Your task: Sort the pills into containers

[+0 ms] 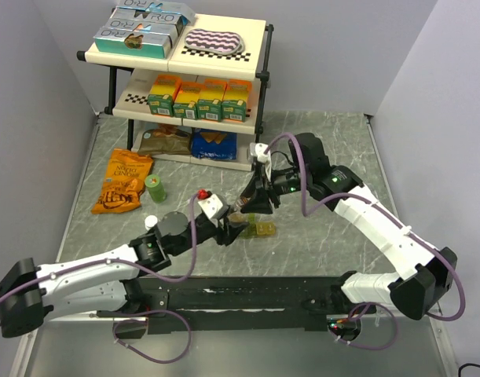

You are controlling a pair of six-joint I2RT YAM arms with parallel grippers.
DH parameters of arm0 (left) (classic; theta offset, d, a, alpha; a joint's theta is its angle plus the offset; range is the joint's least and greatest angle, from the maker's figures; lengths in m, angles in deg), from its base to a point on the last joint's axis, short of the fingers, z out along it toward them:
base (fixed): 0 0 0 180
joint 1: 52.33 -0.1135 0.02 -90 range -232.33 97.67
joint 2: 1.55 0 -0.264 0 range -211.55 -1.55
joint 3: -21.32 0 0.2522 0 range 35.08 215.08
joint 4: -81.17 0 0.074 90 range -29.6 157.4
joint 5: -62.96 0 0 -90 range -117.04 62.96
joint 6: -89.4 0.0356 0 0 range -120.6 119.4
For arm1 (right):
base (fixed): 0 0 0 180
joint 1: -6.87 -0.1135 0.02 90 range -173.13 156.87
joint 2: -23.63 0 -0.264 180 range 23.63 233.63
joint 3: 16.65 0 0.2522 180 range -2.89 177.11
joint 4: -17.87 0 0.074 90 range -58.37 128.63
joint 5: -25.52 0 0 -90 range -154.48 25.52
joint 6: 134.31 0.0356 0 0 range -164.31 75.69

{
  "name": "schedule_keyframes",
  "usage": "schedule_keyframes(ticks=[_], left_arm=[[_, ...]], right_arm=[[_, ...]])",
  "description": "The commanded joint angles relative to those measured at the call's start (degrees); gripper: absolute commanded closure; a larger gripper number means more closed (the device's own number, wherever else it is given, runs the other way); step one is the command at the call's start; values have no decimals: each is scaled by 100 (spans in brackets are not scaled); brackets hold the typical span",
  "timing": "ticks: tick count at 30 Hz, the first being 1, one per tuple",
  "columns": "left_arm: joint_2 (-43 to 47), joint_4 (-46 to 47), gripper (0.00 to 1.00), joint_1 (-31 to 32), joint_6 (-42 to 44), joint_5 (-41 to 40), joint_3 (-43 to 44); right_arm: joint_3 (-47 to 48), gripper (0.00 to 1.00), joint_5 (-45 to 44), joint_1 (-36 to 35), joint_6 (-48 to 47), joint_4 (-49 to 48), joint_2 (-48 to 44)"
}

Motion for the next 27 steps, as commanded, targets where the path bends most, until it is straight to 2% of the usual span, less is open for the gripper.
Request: schedule_keyframes(ticks=[1, 2, 3, 4, 5, 6, 9, 17, 23, 25, 27], left_arm=[[-360, 1650, 99, 59, -27, -1354, 460], [-414, 1668, 99, 60, -10, -1240, 461], [-449, 1677, 99, 60, 43, -900, 443], [-484, 1642, 99, 60, 78, -748, 434], [-476, 1520, 99, 51, 209, -338, 382], [-432, 1406, 99, 51, 219, 14, 347], [-266, 1317, 99, 51, 184, 368, 197], [-19, 1123, 99, 59, 131, 642, 100], [-203, 1079, 99, 51, 149, 852, 249], [-256, 1079, 99, 51, 140, 862, 258], [-265, 1106, 99, 59, 122, 844, 250]], right_arm=[[-306, 71, -552, 167, 1483, -685, -51], [-280, 63, -428, 184, 1273, -668, -86], [-175, 44, -175, 211, 1089, -537, -130], [-113, 35, 158, 237, 887, -457, -226], [-26, 19, 510, 263, 154, -265, -358], [36, 14, 565, 264, -106, -46, -481], [194, 16, 724, 264, -582, 367, -438], [72, 20, 988, 220, -144, 27, -368], [160, 25, 1110, 211, 269, -219, -262], [203, 30, 1190, 220, 400, -246, -210], [230, 42, 1199, 220, 436, -254, -183]])
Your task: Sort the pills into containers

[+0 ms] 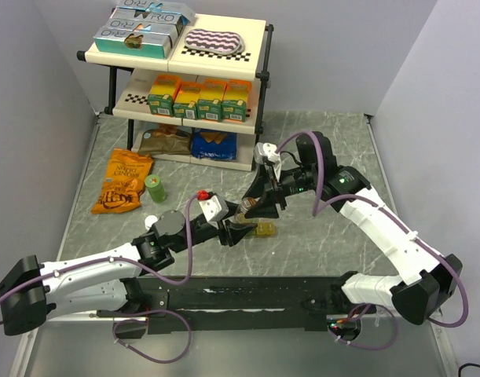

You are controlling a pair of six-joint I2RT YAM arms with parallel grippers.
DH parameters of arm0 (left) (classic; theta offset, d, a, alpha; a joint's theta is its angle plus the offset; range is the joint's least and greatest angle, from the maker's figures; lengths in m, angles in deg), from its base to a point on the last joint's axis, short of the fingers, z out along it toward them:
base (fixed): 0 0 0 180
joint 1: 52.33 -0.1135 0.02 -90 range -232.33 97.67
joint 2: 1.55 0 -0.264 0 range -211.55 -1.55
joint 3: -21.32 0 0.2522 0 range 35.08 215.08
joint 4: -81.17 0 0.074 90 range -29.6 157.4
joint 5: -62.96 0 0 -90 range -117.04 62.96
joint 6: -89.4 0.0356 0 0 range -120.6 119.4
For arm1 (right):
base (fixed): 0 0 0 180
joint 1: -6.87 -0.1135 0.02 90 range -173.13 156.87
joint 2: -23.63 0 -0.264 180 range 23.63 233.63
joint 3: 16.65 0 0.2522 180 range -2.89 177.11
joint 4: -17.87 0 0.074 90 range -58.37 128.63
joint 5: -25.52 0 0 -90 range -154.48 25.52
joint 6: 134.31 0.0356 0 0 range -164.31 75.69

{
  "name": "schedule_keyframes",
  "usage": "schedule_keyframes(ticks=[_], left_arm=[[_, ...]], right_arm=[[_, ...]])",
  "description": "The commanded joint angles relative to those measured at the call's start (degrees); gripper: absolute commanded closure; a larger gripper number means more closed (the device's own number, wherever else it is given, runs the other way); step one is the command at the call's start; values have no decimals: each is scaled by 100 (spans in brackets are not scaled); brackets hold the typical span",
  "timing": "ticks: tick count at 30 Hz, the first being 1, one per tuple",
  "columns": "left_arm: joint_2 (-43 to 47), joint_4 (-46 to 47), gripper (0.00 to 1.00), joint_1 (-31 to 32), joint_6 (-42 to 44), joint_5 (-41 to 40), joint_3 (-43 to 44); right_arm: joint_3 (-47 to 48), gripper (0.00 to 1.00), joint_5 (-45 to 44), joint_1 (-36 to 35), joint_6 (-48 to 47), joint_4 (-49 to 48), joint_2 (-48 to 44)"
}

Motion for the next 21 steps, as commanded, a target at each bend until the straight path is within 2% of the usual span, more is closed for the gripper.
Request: schedule_keyframes(ticks=[1, 2, 5, 7, 10, 11, 12, 17, 21], left_arm=[[-22, 262, 99, 14, 2, 149, 149], [-13, 271, 99, 14, -6, 131, 149], [4, 245, 99, 14, -6, 96, 158], [-4, 140, 95, 14, -15, 105, 210], [13, -53, 59, -13, -59, 114, 254], [48, -124, 20, -30, -77, 105, 272], [66, -203, 1, -65, -77, 53, 281], [390, -1001, 1, -215, 133, -325, 316], [777, -1880, 0, -320, 756, -684, 386]], right_arm=[[265, 47, 246, -21, 275, -222, 55], [248, 58, 237, -21, 266, -213, 64], [169, 79, 123, -21, 187, -213, 38], [107, 82, 27, -12, 47, -187, -32], [-112, 85, -281, 154, -121, -239, -164], [-322, 85, -386, 233, -130, -291, -217], [-446, 86, -465, 434, -86, -379, -348], [-1498, 86, -1352, 1059, 46, -1098, -787], [-2344, 86, -2843, 1656, 326, -1828, -894]])
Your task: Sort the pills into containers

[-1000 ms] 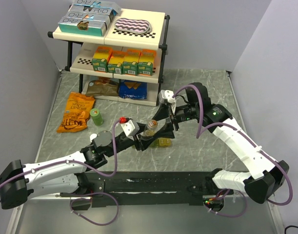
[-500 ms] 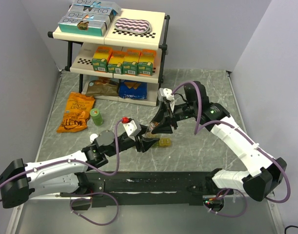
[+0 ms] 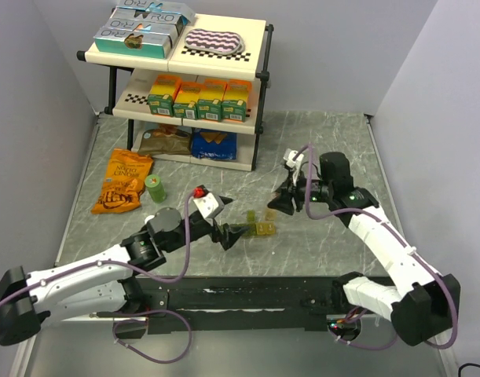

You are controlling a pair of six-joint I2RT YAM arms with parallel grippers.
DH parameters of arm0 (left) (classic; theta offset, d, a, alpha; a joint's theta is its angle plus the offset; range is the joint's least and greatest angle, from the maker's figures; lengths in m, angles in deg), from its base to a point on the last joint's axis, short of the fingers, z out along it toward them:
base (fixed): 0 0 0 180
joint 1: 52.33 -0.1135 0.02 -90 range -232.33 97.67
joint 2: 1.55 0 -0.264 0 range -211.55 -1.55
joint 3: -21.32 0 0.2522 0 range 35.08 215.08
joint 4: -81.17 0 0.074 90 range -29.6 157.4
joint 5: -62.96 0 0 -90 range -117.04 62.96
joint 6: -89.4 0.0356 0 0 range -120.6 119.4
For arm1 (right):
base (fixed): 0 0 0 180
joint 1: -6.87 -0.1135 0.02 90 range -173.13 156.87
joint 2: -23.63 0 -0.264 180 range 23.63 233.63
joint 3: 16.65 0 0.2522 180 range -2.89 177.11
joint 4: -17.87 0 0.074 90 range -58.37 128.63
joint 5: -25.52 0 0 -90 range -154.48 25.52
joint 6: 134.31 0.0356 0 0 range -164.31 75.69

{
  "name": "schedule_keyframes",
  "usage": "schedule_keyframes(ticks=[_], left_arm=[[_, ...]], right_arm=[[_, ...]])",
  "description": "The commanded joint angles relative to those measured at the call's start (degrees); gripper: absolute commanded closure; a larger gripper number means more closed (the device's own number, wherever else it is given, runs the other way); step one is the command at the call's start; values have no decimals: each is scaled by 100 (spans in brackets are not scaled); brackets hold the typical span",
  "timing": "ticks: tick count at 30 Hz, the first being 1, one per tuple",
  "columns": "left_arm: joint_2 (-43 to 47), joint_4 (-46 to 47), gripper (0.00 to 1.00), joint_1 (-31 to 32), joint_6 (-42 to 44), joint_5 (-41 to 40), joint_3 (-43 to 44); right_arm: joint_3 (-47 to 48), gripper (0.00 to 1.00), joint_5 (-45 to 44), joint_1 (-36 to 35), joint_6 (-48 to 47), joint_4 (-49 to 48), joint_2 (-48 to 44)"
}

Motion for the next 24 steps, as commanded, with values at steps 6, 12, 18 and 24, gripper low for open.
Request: schedule_keyframes(ticks=[6, 12, 18, 24], left_arm=[[893, -2351, 1, -141, 1637, -1317, 389], [1140, -2504, 1, -142, 1735, -1520, 55], [1096, -2539, 1, -141, 1761, -1529, 55], [1236, -2609, 1, -150, 1796, -1529, 2]], right_arm=[[-1335, 95, -3508, 1373, 1087, -2093, 253], [-1300, 89, -4189, 1971, 1573, -2296, 895], [-1265, 82, -4013, 2402, 1582, -2296, 1405], [-1282, 50, -3732, 2499, 1512, -2208, 1440]])
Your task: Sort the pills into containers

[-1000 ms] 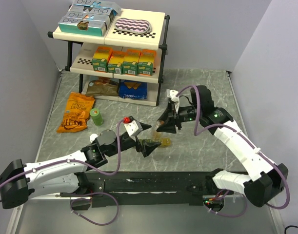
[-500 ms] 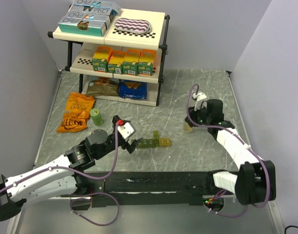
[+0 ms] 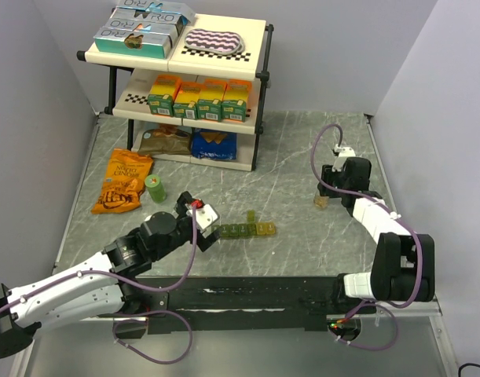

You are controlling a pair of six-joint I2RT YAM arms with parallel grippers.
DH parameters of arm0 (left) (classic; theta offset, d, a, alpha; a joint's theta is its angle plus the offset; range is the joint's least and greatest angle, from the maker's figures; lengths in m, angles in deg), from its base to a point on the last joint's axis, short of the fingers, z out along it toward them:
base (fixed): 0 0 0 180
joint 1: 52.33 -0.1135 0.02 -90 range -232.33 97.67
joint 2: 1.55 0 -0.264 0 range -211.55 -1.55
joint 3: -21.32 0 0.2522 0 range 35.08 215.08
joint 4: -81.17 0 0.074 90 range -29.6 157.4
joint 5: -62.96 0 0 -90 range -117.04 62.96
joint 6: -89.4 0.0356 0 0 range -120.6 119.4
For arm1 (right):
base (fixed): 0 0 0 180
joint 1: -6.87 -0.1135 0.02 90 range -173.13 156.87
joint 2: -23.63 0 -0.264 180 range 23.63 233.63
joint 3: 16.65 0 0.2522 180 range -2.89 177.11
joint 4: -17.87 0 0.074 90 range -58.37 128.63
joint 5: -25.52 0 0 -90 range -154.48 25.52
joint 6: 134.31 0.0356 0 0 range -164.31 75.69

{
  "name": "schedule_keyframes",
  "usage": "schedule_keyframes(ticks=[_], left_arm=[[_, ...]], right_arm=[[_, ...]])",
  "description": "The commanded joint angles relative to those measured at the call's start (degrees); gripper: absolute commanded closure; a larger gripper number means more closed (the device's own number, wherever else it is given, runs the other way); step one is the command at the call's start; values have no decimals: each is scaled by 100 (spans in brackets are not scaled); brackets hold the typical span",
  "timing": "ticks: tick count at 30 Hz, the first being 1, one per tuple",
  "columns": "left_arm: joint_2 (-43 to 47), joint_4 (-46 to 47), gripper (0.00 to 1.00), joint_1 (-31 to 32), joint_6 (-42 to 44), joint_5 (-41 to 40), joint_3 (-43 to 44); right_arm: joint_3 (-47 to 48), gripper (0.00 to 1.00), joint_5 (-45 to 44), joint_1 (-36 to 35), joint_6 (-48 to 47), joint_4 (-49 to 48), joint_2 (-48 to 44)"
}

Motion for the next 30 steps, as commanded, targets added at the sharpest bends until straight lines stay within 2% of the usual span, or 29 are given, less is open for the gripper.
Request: schedule_keyframes(ticks=[1, 5, 6, 9, 13, 15, 17, 18, 19, 20, 21, 22, 23, 24, 25, 27, 28, 30], left_arm=[[220, -1, 1, -26, 106, -108, -52], [326, -10, 1, -26, 124, -108, -88], [352, -19, 1, -26, 133, -100, -88], [353, -28, 1, -17, 124, -38, -79], [238, -1, 1, -26, 89, 50, -88], [55, -27, 1, -26, -51, 129, -35], [-78, -98, 1, -26, -139, 277, 53], [-191, -133, 1, -26, -131, 592, 62], [-245, -124, 0, -34, -79, 743, 18], [-306, -98, 1, -34, 122, 927, -43], [-394, -98, 1, -26, 324, 1364, -113], [-429, -28, 1, -17, 552, 1603, -279], [-465, 25, 1, -8, 798, 1754, -359], [-500, 42, 1, 18, 888, 1816, -395], [-526, 17, 0, 36, 941, 1825, -421], [-561, -10, 1, 53, 1081, 1747, -448], [-570, -27, 0, 62, 1152, 1720, -492], [-684, -54, 1, 62, 1354, 1755, -527]], right_arm=[[38, 46, 169, 64, -16, 32, -26], [-32, 30, 442, 82, -288, 155, -307], [-50, 22, 503, 73, -324, 164, -465], [-33, 16, 670, 73, -587, 287, -825], [151, 15, 1021, 64, -1393, 611, -1230], [518, 14, 1363, 64, -1798, 1269, -1283], [1071, 13, 2643, 64, -2781, 2094, -1179], [1275, 12, 3327, 47, -3237, 3151, -987], [1468, 11, 4387, 21, -4338, 3727, -872], [1818, 11, 4867, -188, -5054, 4324, -723], [1970, 8, 5142, -295, -5862, 5722, -451], [2067, 0, 5275, -601, -7201, 6137, -327], [2103, 0, 5320, -812, -7597, 6384, -247], [2068, 0, 5268, -1267, -7819, 6413, -159], [1998, 0, 5189, -1472, -7865, 6039, -150], [1822, 0, 4742, -2085, -7490, 5467, -89], [1822, 0, 4592, -2246, -7409, 5046, -10], [2023, 0, 4346, -2536, -7033, 4789, 375]])
